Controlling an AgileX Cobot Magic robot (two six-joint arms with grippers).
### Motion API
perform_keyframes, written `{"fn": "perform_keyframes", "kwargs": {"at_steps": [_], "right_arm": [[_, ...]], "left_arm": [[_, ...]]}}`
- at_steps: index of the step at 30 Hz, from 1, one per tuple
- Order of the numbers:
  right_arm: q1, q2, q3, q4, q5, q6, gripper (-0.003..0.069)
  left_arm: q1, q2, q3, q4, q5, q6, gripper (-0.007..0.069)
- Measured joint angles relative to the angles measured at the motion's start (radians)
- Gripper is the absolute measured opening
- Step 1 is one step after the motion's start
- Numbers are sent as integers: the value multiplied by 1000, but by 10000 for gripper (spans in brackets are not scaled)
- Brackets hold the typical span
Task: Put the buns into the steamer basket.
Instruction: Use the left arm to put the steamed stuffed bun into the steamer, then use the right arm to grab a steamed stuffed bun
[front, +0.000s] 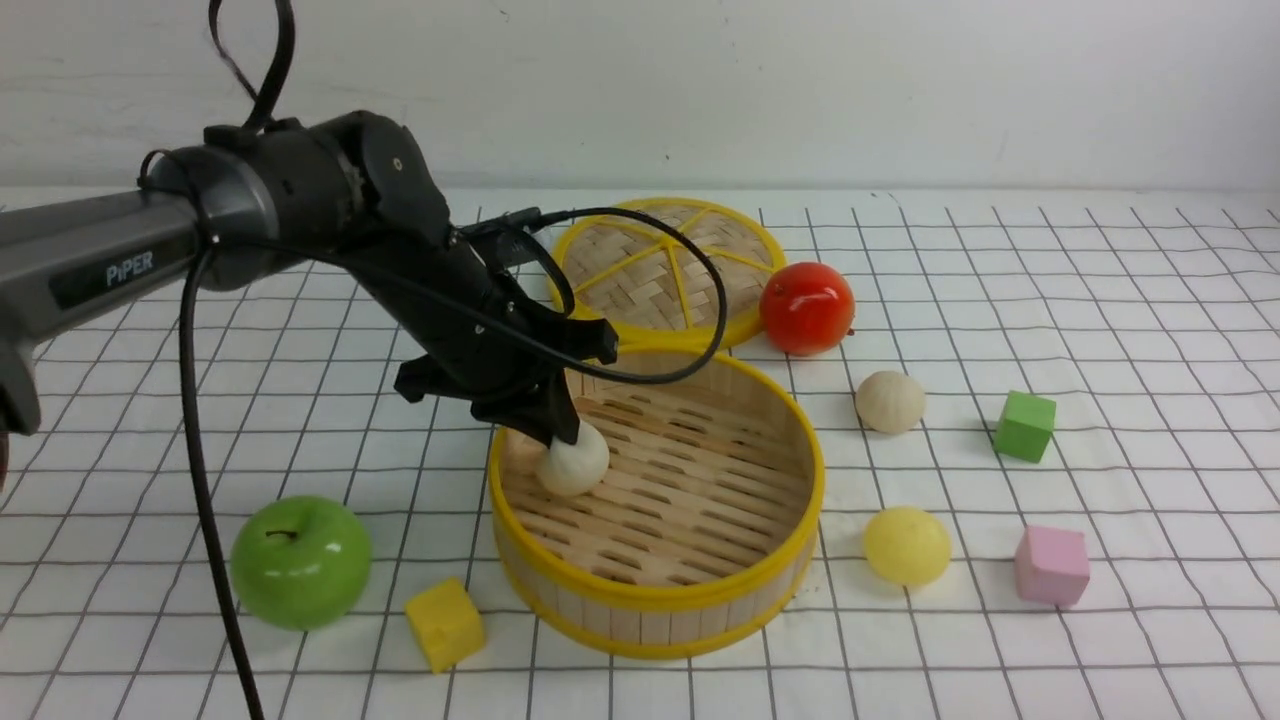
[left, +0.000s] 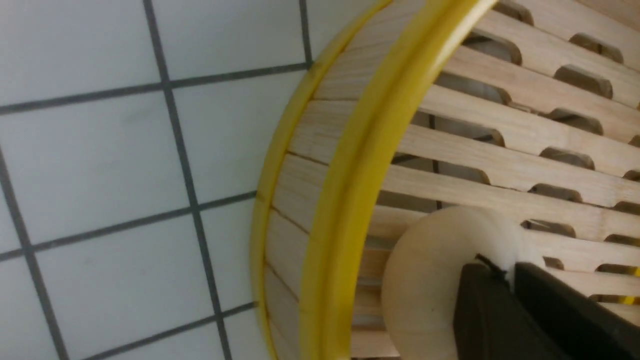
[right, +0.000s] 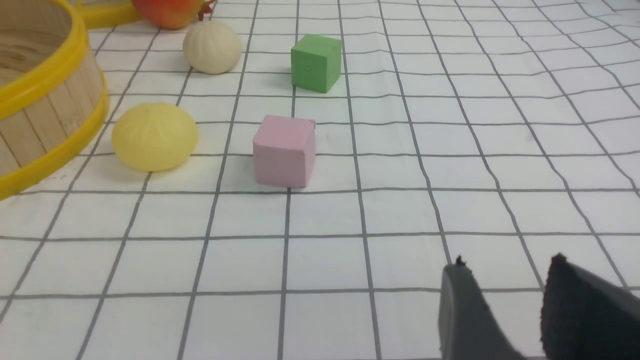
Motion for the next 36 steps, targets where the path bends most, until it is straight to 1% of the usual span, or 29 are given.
{"fn": "perform_keyframes", "kwargs": {"at_steps": [2, 3, 4, 6, 7, 8, 11, 12, 13, 15, 18, 19, 20, 23, 27, 28, 31, 32, 33, 35, 36], "right_arm": [[0, 0, 0, 0, 0, 0, 241], [0, 0, 0, 0, 0, 0, 241], [0, 0, 0, 0, 0, 0, 241], [0, 0, 0, 0, 0, 0, 241], [0, 0, 0, 0, 0, 0, 241], [0, 0, 0, 0, 0, 0, 241], [0, 0, 0, 0, 0, 0, 241], [0, 0, 0, 0, 0, 0, 241], [0, 0, 0, 0, 0, 0, 241], [0, 0, 0, 0, 0, 0, 241], [0, 0, 0, 0, 0, 0, 241], [0, 0, 0, 0, 0, 0, 241], [0, 0, 0, 0, 0, 0, 241], [0, 0, 0, 0, 0, 0, 241], [0, 0, 0, 0, 0, 0, 241], [0, 0, 0, 0, 0, 0, 241], [0, 0, 0, 0, 0, 0, 241], [0, 0, 0, 0, 0, 0, 241], [0, 0, 0, 0, 0, 0, 241], [0, 0, 0, 0, 0, 0, 241], [0, 0, 0, 0, 0, 0, 241]], "left_arm": [[0, -4, 0, -1, 0, 0, 76], [0, -7, 0, 0, 0, 0, 101], [0, -8, 0, 0, 0, 0, 101], [0, -31, 0, 6, 0, 0, 175], [0, -31, 0, 7, 0, 0, 181], [0, -56, -5, 15, 2, 0, 229], [0, -107, -27, 54, 34, 0, 306], [0, -115, -30, 59, 43, 0, 309], [0, -147, -53, 86, 84, 0, 328], [1, -210, -86, 136, 159, 0, 338], [1, -314, -123, 203, 242, 0, 334], [1, -322, -124, 213, 247, 0, 332], [1, -382, -129, 244, 278, -10, 323], [1, -521, -132, 323, 338, -73, 273], [2, -704, -108, 340, 338, -105, 199], [2, -715, -108, 340, 338, -106, 195], [2, -930, -9, 338, 338, -118, 133], [2, -942, -1, 338, 338, -118, 130], [2, -1048, 70, 341, 338, -120, 108], [2, -1190, 188, 343, 338, -120, 90], [2, -1205, 202, 344, 338, -120, 90]]}}
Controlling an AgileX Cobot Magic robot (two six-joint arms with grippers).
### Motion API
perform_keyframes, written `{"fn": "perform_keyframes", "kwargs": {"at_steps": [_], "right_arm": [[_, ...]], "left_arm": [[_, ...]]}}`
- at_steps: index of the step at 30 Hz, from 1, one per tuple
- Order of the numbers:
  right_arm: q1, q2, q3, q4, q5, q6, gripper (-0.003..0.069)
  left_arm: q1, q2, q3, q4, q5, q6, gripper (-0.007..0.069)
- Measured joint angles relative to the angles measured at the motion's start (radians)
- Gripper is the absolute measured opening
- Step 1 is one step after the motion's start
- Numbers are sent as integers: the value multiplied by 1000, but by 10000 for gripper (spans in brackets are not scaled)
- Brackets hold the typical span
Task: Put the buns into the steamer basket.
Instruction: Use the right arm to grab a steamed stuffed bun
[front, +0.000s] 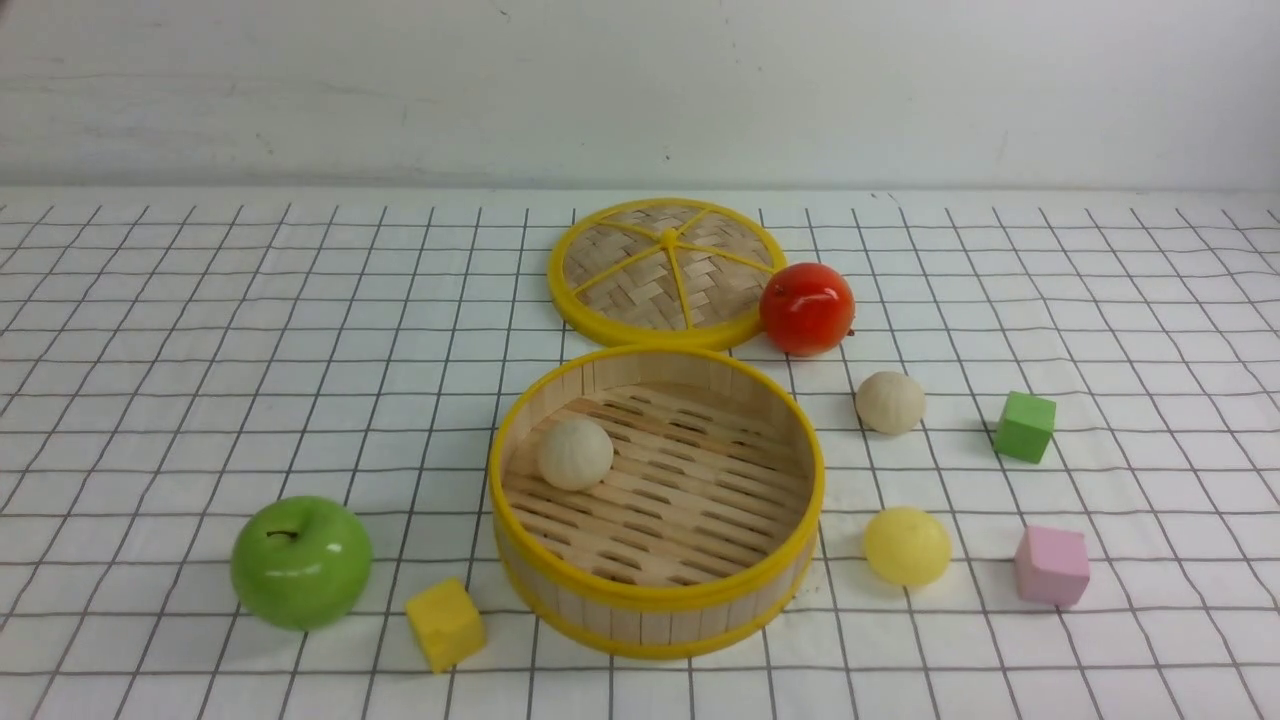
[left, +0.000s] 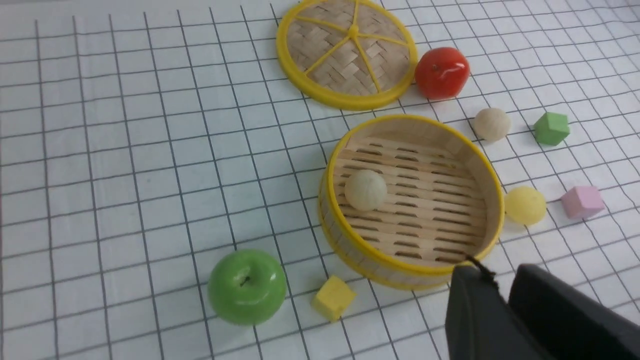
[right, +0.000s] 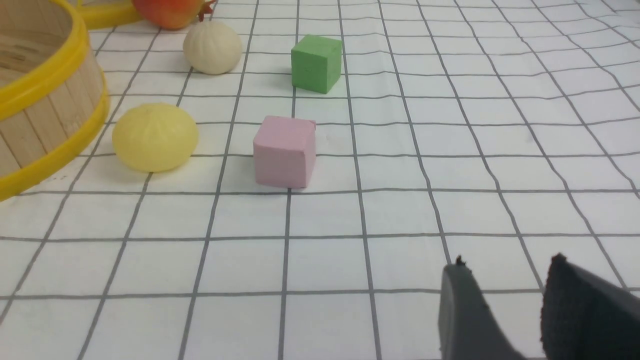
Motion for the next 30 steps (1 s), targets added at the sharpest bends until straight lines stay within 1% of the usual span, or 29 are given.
{"fn": "perform_keyframes", "kwargs": {"at_steps": [1, 3, 4, 5, 6, 7, 8, 11, 15, 18, 22, 30], "right_arm": [[0, 0, 0, 0, 0, 0, 241], [0, 0, 0, 0, 0, 0, 241], [0, 0, 0, 0, 0, 0, 241], [0, 0, 0, 0, 0, 0, 241], [0, 0, 0, 0, 0, 0, 241], [0, 0, 0, 0, 0, 0, 241], [0, 0, 0, 0, 0, 0, 241], [0, 0, 0, 0, 0, 0, 241], [0, 0, 0, 0, 0, 0, 241], [0, 0, 0, 0, 0, 0, 241], [0, 0, 0, 0, 0, 0, 241], [0, 0, 0, 0, 0, 0, 241]], "left_arm": [[0, -143, 118, 0, -9, -1, 76], [0, -295, 285, 0, -58, -13, 62], [0, -312, 302, 0, -73, -15, 59], [0, -425, 420, 1, -117, -28, 45], [0, -498, 495, 2, -145, -39, 29], [0, -570, 574, 5, -163, -48, -1], [0, -617, 618, 7, -168, -52, -13], [0, -678, 718, 4, -169, -57, -13], [0, -685, 763, -8, -205, -57, -13], [0, -685, 766, -12, -287, -58, -13], [0, -685, 766, -14, -356, -59, -13], [0, -685, 766, -14, -361, -60, -13]]}}
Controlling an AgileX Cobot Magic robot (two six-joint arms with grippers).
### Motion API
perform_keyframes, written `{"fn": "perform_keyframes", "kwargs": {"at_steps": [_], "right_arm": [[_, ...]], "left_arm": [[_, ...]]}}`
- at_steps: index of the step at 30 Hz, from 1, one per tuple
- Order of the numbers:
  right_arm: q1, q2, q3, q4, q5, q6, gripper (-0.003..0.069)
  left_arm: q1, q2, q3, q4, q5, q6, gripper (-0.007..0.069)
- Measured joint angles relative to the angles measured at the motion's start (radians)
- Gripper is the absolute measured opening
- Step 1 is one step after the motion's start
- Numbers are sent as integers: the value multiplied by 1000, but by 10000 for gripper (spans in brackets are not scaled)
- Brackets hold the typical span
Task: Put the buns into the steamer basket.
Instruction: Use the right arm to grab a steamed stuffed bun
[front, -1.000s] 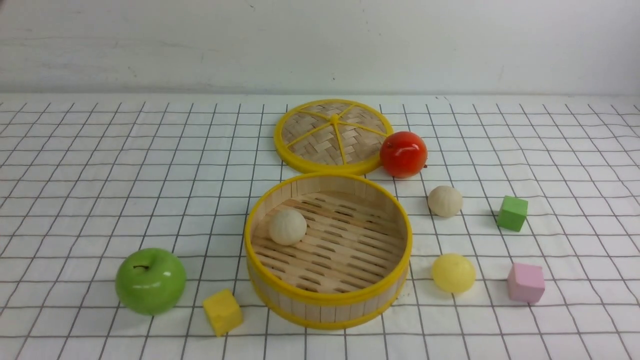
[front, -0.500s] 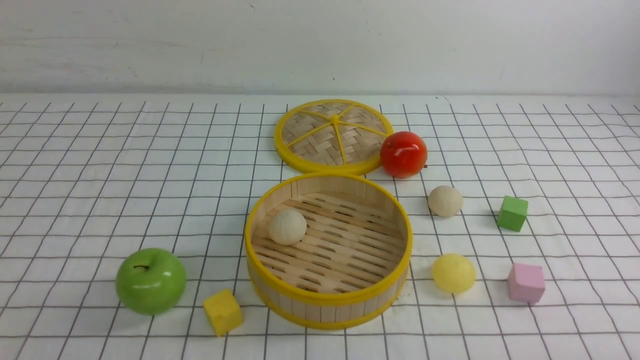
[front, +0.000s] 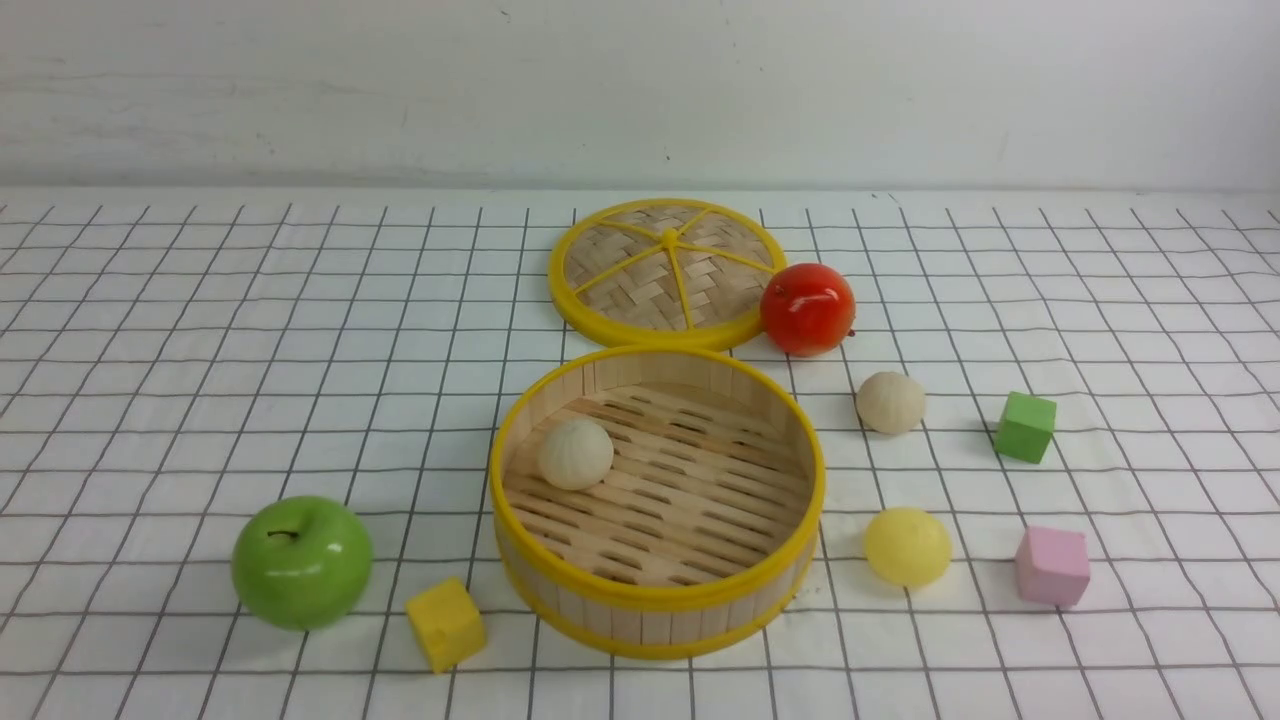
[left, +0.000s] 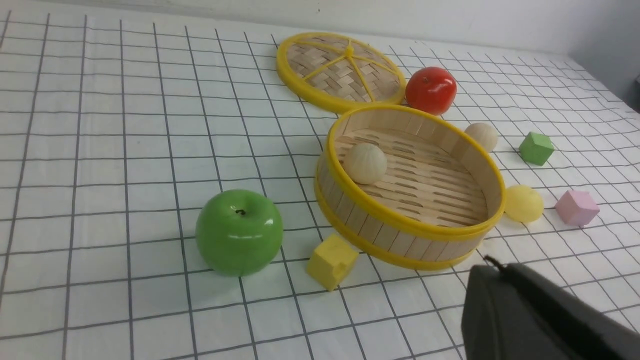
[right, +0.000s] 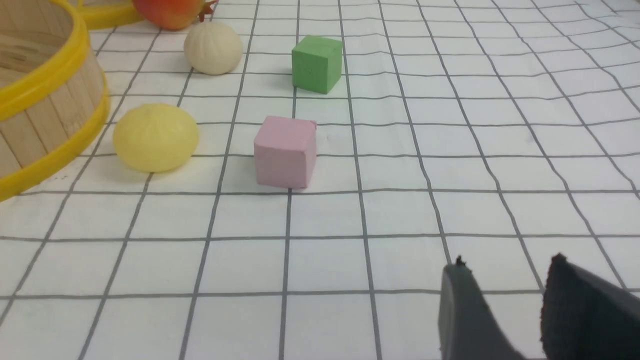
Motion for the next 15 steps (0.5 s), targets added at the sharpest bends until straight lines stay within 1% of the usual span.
{"fn": "perform_keyframes", "kwargs": {"at_steps": [5, 7, 9, 11, 13, 14, 15], "right_arm": [[0, 0, 0, 0, 0, 0, 241], [0, 0, 0, 0, 0, 0, 241], [0, 0, 0, 0, 0, 0, 241], [0, 0, 0, 0, 0, 0, 241], [0, 0, 0, 0, 0, 0, 241], [0, 0, 0, 0, 0, 0, 241], [0, 0, 0, 0, 0, 0, 241]], "left_arm": [[0, 0, 1, 17, -9, 0, -13], [0, 0, 14, 52, -48, -1, -13], [10, -3, 41, 79, -121, -1, -13], [43, -20, 84, 88, -204, -1, -13], [102, -45, 154, 89, -295, -1, -13], [109, -48, 162, 88, -304, -1, -13], [163, -73, 233, 87, -366, -1, -13]]}}
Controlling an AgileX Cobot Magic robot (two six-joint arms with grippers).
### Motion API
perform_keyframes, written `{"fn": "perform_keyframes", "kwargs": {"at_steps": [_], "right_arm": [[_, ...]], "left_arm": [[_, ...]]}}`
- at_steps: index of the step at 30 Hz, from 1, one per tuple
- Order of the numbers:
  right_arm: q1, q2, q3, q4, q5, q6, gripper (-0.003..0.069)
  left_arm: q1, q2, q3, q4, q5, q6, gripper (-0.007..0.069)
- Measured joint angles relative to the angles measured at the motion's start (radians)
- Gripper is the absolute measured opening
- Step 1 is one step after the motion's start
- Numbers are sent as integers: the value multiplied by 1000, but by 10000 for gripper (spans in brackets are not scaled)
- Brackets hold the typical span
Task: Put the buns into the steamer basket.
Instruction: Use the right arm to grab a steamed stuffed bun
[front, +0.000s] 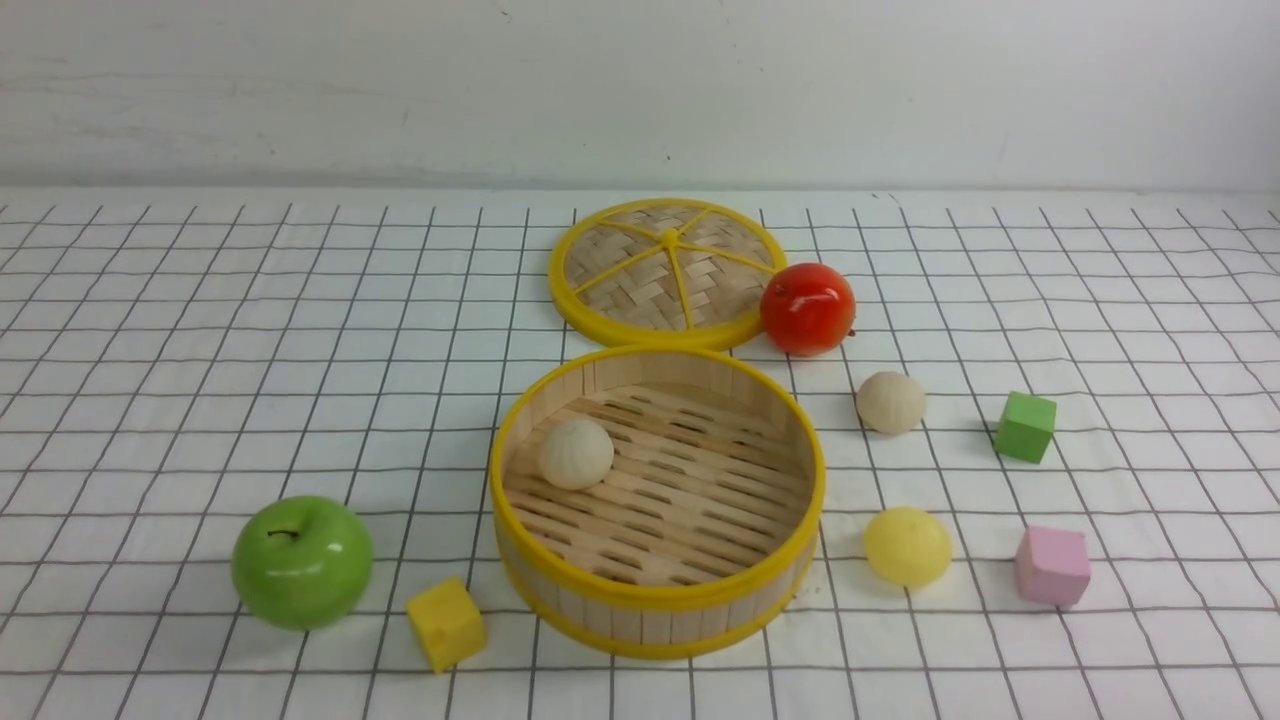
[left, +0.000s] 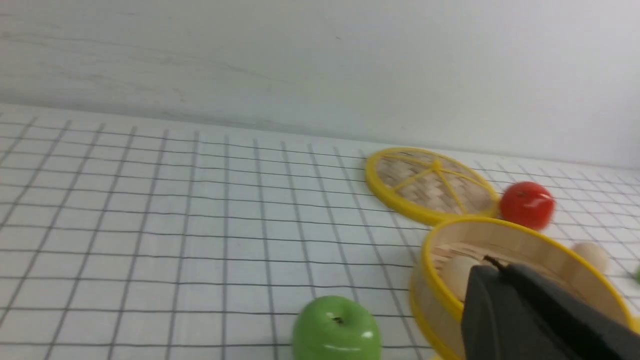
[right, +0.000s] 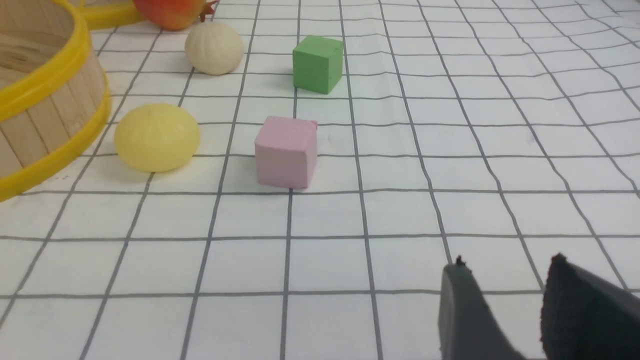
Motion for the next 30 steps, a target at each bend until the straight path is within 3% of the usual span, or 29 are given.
{"fn": "perform_keyframes", "kwargs": {"at_steps": [6, 11, 30], "right_arm": [[0, 0, 0, 0, 0, 0, 241], [0, 0, 0, -1, 0, 0, 241], [0, 0, 0, -3, 0, 0, 241]], "left_arm": [[143, -96, 280, 0, -126, 0, -13], [149, -100, 461, 8, -111, 0, -10], [149, -100, 474, 20, -126, 0, 4]]}}
